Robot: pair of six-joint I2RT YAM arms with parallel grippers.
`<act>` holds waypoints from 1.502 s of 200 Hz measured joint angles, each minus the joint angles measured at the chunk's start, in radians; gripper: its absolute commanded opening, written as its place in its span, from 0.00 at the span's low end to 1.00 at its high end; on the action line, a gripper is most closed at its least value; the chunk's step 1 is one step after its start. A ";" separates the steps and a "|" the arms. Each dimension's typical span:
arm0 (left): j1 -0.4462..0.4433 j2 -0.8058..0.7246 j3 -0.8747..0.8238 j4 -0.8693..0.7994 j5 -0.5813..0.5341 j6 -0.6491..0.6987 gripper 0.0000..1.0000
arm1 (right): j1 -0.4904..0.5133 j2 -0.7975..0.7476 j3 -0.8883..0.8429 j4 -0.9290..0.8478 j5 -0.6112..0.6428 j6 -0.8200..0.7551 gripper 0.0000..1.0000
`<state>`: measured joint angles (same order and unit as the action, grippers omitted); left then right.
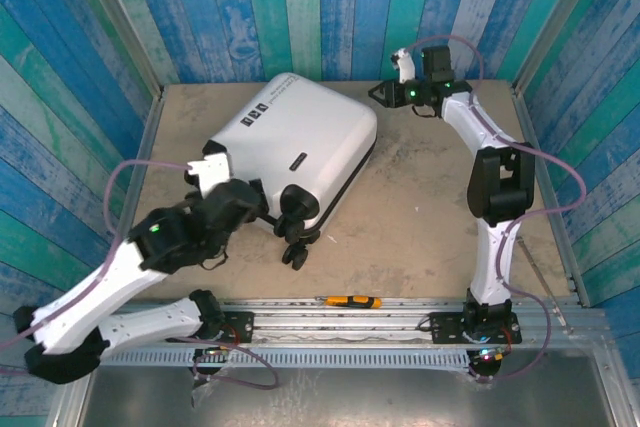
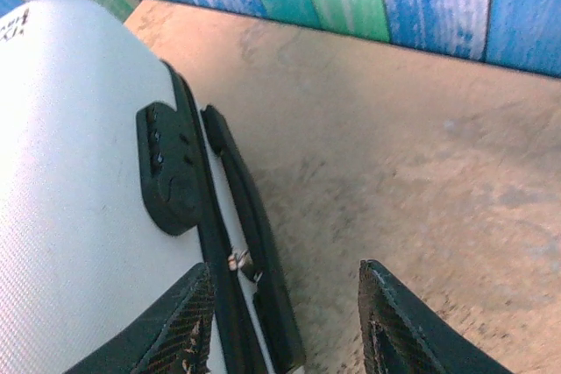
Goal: Pack the luggage
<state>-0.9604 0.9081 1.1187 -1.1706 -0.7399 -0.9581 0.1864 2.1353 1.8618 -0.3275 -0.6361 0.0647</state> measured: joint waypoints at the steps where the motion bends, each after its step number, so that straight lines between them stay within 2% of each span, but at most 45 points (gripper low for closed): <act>1: 0.000 0.003 -0.002 -0.005 0.000 -0.008 0.91 | 0.000 0.000 0.001 -0.002 -0.001 0.000 0.45; 10: 0.000 0.031 -0.032 -0.058 0.006 -0.091 0.83 | 0.000 0.008 0.014 -0.029 -0.015 0.000 0.45; 18: 0.000 0.034 -0.068 -0.096 0.017 -0.147 0.79 | 0.001 0.014 0.025 -0.047 -0.024 0.000 0.45; 41: 0.008 -0.002 -0.163 -0.135 0.046 -0.240 0.80 | 0.006 0.044 0.076 -0.111 -0.058 -0.008 0.46; 53: 0.053 -0.034 -0.217 -0.110 0.080 -0.233 0.80 | 0.009 0.064 0.111 -0.151 -0.069 -0.023 0.45; 69: 0.177 -0.084 -0.296 -0.031 0.150 -0.170 0.80 | 0.019 0.089 0.152 -0.206 -0.094 -0.050 0.43; 82: 0.315 -0.111 -0.348 0.056 0.240 -0.093 0.80 | 0.027 0.095 0.163 -0.219 -0.105 -0.067 0.42; 106: 0.565 -0.059 -0.372 0.199 0.400 0.042 0.81 | 0.029 0.087 0.134 -0.229 -0.133 -0.107 0.42; 122: 0.662 0.044 -0.361 0.276 0.475 0.124 0.82 | 0.038 0.061 0.066 -0.232 -0.140 -0.144 0.42; 144: 0.753 0.188 -0.306 0.282 0.496 0.213 0.85 | 0.042 0.009 -0.024 -0.220 -0.114 -0.200 0.41; 181: 0.814 0.459 -0.093 0.329 0.478 0.331 0.90 | 0.042 -0.126 -0.158 -0.199 0.001 -0.267 0.40; 216: 0.834 0.705 0.180 0.289 0.445 0.550 1.00 | 0.053 -0.314 -0.369 -0.153 0.203 -0.238 0.40; 245: 0.863 0.916 0.465 0.284 0.395 0.714 0.94 | 0.109 -0.463 -0.526 -0.176 0.343 -0.167 0.37; 281: 0.883 0.981 0.678 0.412 0.374 0.749 0.94 | 0.257 -0.600 -0.673 -0.293 0.315 -0.091 0.36; 300: 0.838 0.949 0.729 0.467 0.391 0.749 0.94 | 0.320 -0.649 -0.696 -0.301 0.298 -0.039 0.42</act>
<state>-0.1226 1.8576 1.8473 -0.7040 -0.3489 -0.2089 0.5060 1.4868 1.1656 -0.6281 -0.3382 0.0261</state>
